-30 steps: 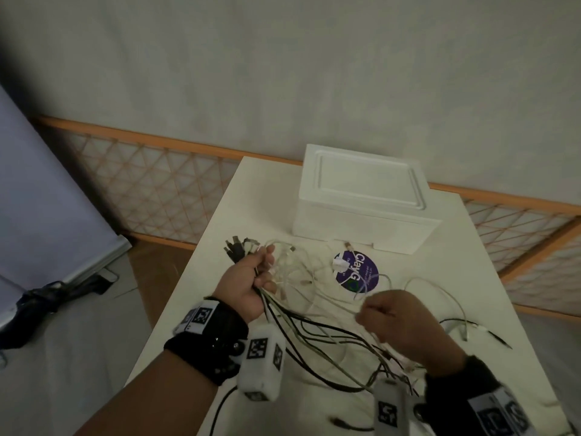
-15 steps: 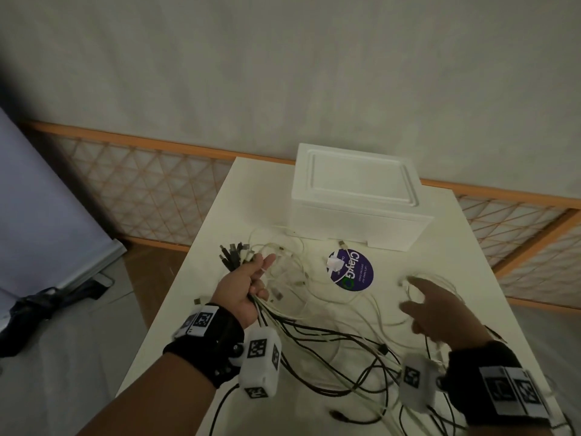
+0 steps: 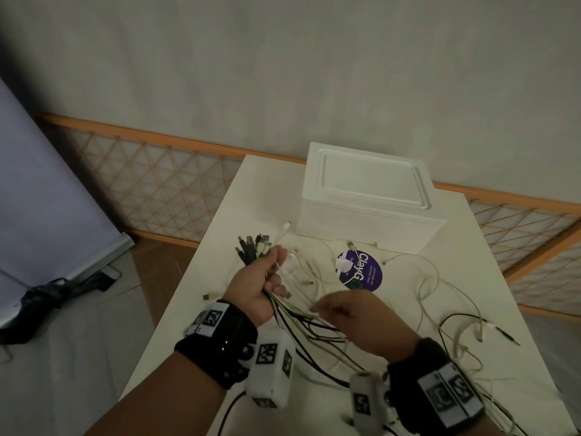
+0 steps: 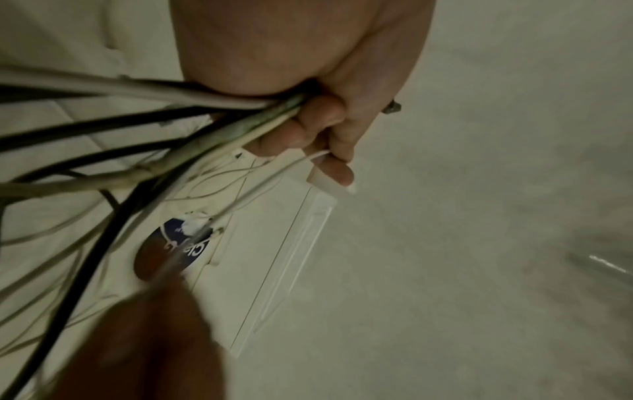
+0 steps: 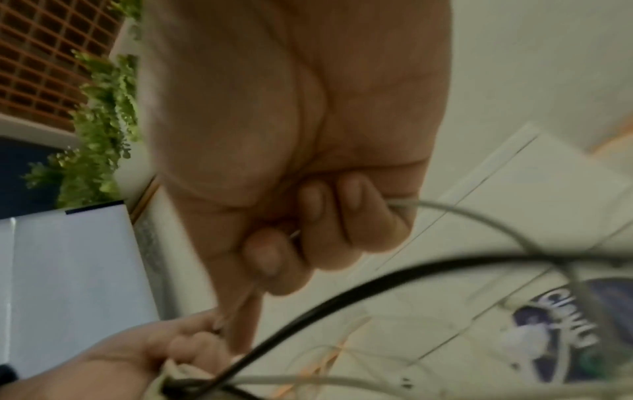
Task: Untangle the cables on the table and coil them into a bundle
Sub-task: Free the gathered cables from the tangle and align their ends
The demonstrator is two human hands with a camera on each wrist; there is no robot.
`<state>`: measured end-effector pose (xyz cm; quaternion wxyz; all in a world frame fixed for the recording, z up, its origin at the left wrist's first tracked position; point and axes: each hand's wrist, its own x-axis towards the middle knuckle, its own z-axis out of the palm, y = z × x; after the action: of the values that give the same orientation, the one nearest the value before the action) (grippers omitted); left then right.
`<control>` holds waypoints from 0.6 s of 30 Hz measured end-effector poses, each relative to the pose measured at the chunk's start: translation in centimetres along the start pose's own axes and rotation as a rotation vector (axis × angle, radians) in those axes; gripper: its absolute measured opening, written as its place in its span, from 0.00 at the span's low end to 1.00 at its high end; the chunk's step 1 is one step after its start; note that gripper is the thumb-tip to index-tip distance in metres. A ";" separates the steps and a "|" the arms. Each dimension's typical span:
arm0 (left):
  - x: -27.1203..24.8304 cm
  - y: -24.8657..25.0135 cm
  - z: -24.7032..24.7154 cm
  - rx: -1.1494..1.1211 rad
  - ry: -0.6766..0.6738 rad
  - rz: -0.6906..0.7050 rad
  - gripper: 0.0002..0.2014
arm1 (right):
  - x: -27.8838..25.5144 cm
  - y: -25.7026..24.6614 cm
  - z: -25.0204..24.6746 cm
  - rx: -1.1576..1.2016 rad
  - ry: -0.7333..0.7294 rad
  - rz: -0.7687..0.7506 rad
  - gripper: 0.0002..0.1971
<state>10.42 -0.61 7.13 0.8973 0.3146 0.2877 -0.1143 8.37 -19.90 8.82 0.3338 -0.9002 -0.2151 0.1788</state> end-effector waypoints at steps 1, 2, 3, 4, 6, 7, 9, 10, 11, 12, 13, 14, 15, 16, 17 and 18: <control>0.2 0.4 -0.1 -0.014 0.014 0.013 0.07 | -0.8 0.8 -0.4 0.036 -0.047 0.039 0.07; 0.4 0.5 -0.1 -0.010 0.017 0.021 0.06 | -1.5 1.4 -0.9 0.076 -0.066 0.081 0.06; 0.4 0.5 -0.1 0.011 0.011 0.023 0.05 | -2.1 1.9 -1.3 0.108 -0.061 0.114 0.07; 0.4 0.2 -0.1 0.042 -0.001 0.021 0.05 | -2.5 2.3 -1.7 0.111 -0.055 0.150 0.07; 0.3 -0.4 0.2 0.100 -0.032 0.022 0.06 | -3.0 2.7 -2.2 0.077 -0.062 0.210 0.06; 0.3 -0.7 0.4 0.115 -0.048 0.028 0.06 | -3.0 2.8 -2.2 0.047 -0.054 0.221 0.06; 0.3 -0.9 0.7 0.128 -0.072 0.051 0.06 | -2.6 2.7 -2.0 0.007 0.010 0.198 0.07; 0.2 -1.0 0.8 0.126 -0.087 0.067 0.06 | -2.3 2.4 -1.9 -0.004 0.038 0.179 0.08; 0.2 -1.0 0.8 0.117 -0.102 0.085 0.07 | -2.1 2.2 -1.7 -0.013 0.049 0.162 0.08; 0.1 -1.0 0.8 0.109 -0.114 0.106 0.08 | -1.8 1.8 -1.6 -0.022 0.049 0.147 0.08; 0.0 -0.9 0.8 0.102 -0.118 0.128 0.09 | -1.5 1.5 -1.5 -0.033 0.048 0.131 0.08; -0.1 -0.7 0.7 0.101 -0.118 0.149 0.09 | -1.4 1.2 -1.5 -0.040 0.048 0.121 0.08; -0.1 -0.6 0.6 0.103 -0.118 0.164 0.09 | -1.3 0.9 -1.5 -0.036 0.057 0.107 0.08; -0.1 -0.4 0.4 0.100 -0.114 0.174 0.10 | -1.3 0.7 -1.5 -0.023 0.066 0.094 0.08; -0.1 -0.3 0.1 0.097 -0.104 0.188 0.10 | -1.4 0.4 -1.5 0.000 0.080 0.072 0.08; -0.2 -0.3 -0.1 0.100 -0.100 0.205 0.12 | -1.5 0.2 -1.6 0.031 0.093 0.049 0.08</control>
<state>10.16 -0.77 7.06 0.9007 0.3806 0.2027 -0.0518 7.88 -21.61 10.06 0.3527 -0.9073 -0.1742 0.1482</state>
